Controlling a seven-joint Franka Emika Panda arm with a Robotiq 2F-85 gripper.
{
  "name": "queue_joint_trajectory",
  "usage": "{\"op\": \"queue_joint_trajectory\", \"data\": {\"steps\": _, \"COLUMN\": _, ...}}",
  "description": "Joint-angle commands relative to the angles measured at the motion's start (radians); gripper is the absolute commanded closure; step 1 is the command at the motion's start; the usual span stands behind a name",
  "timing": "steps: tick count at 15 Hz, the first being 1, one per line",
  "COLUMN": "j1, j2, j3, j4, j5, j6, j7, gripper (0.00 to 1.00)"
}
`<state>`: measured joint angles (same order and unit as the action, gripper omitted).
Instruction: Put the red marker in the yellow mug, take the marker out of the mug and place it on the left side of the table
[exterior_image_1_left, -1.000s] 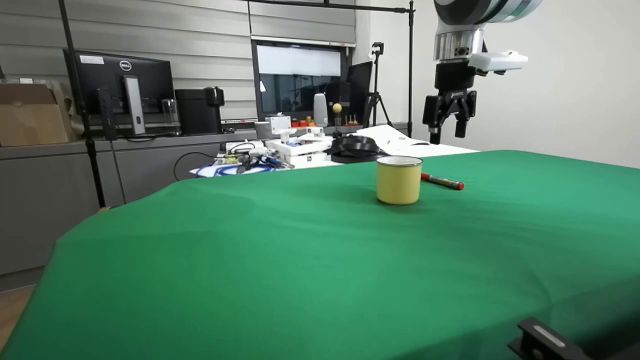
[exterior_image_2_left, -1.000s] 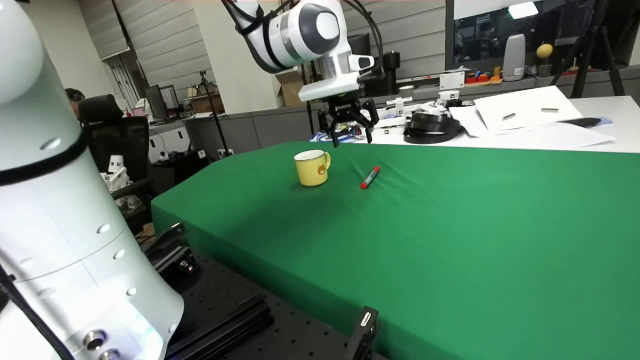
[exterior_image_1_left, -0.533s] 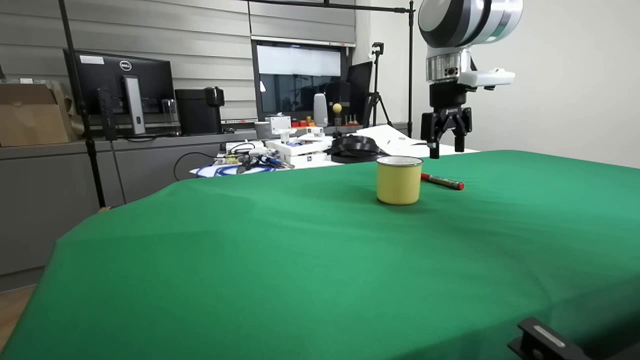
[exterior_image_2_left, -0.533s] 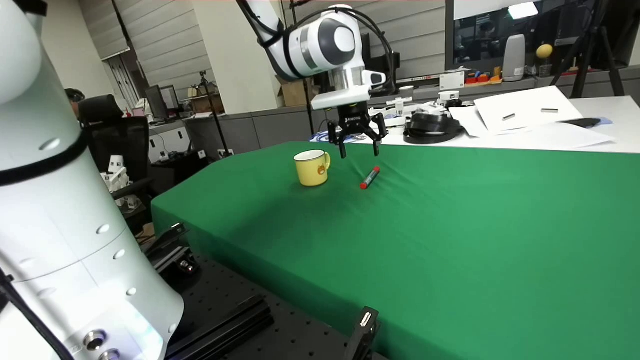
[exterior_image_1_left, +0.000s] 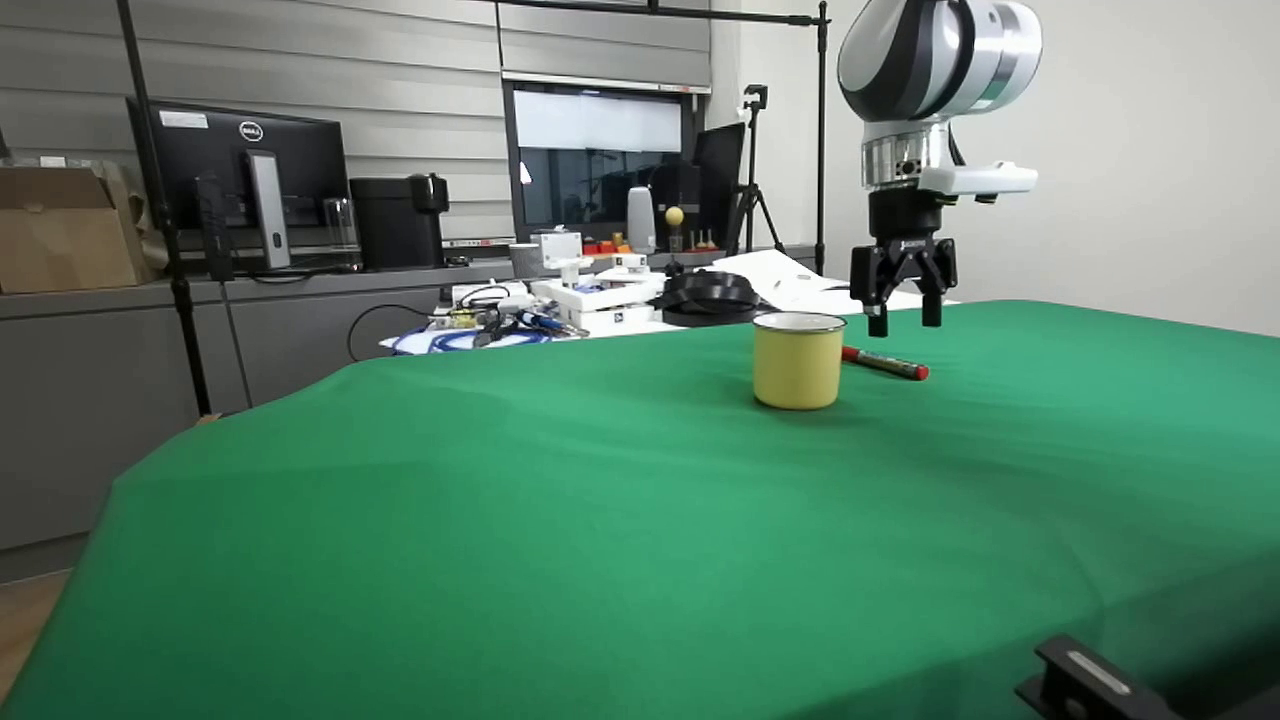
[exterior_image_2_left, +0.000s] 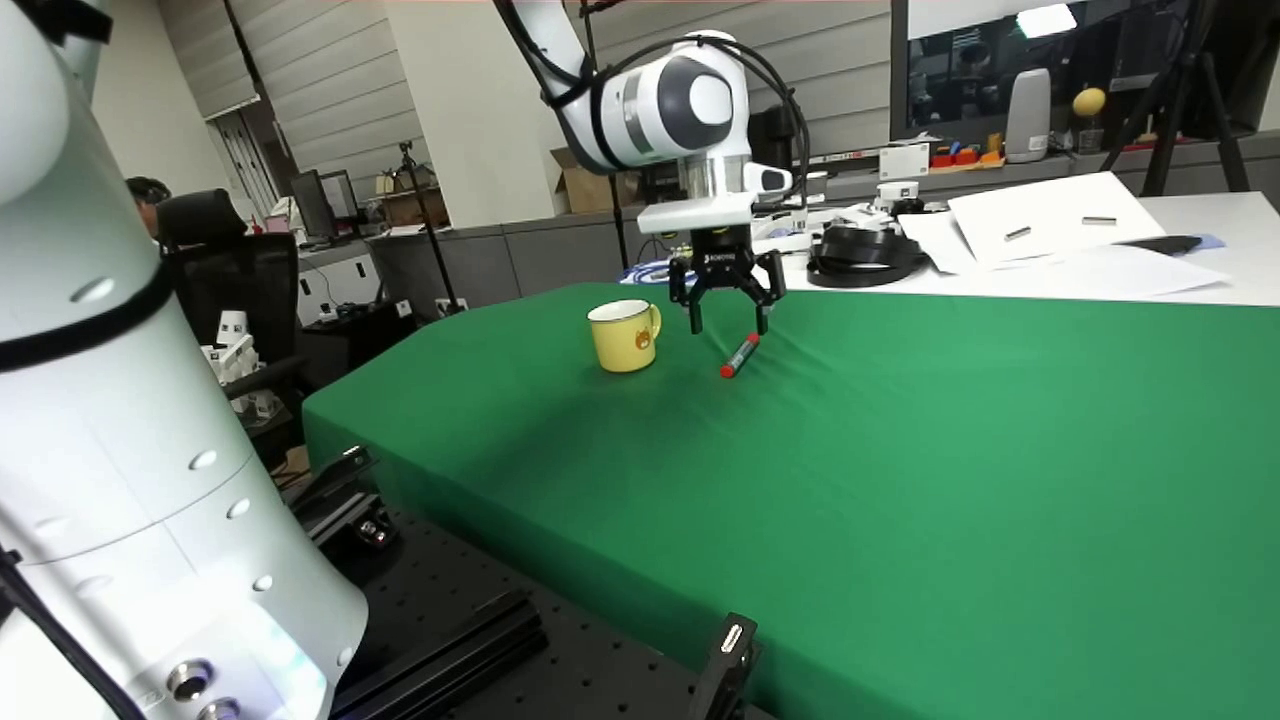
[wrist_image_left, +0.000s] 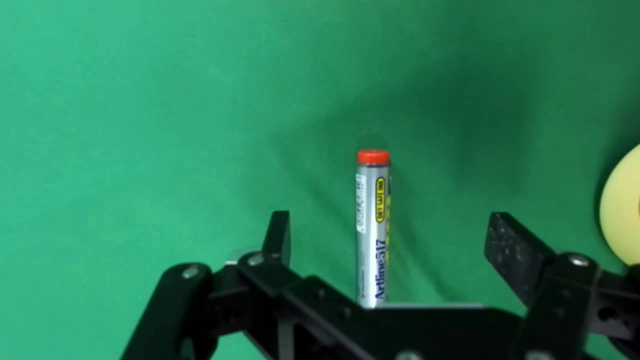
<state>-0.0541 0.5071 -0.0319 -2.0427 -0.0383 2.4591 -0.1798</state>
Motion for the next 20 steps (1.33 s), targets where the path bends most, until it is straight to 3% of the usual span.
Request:
{"op": "queue_joint_trajectory", "data": {"steps": 1, "j1": -0.021, "j2": 0.022, "j3": 0.017, "j4": 0.022, "j5": 0.019, "j6": -0.020, "j7": 0.001, "gripper": 0.00}}
{"op": "queue_joint_trajectory", "data": {"steps": 18, "j1": -0.047, "j2": 0.068, "j3": 0.054, "j4": -0.001, "j5": 0.054, "j6": 0.013, "j7": -0.050, "gripper": 0.00}}
{"op": "queue_joint_trajectory", "data": {"steps": 19, "j1": -0.049, "j2": 0.071, "j3": 0.056, "j4": -0.002, "j5": 0.055, "j6": 0.015, "j7": -0.056, "gripper": 0.25}}
{"op": "queue_joint_trajectory", "data": {"steps": 20, "j1": -0.047, "j2": 0.073, "j3": 0.055, "j4": -0.003, "j5": 0.052, "j6": 0.018, "j7": -0.054, "gripper": 0.27}}
